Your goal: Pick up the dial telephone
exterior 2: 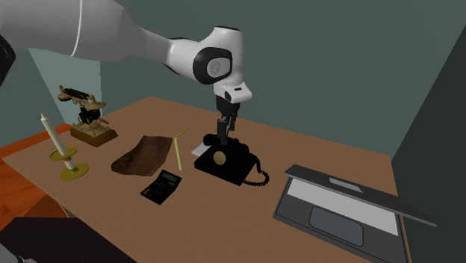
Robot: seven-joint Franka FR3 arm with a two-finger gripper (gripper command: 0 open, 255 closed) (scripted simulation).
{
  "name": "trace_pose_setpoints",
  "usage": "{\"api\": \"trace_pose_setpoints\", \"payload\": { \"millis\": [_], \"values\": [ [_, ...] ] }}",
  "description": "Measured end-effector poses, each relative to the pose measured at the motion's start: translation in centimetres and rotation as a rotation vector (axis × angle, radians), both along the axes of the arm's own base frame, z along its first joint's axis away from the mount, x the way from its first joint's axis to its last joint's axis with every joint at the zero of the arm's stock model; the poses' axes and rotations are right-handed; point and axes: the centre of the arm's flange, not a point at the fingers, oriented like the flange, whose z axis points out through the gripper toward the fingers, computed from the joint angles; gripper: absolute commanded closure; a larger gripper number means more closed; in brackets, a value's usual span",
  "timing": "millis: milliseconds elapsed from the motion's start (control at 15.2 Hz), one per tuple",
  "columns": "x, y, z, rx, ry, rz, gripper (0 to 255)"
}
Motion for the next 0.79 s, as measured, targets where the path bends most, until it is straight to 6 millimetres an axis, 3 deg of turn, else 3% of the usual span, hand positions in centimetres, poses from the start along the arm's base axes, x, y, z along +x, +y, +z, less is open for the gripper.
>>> {"api": "trace_pose_setpoints", "payload": {
  "millis": [198, 660, 726, 792],
  "values": [
    [1.4, 2.2, -1.8, 0.002, 0.01, -0.012, 0],
    [1.7, 2.6, -5.3, 0.002, 0.011, -0.016, 0],
    [1.6, 2.6, -5.6, 0.002, 0.011, -0.016, 255],
    [1.6, 2.6, -5.7, 0.002, 0.011, -0.016, 255]
  ]
}}
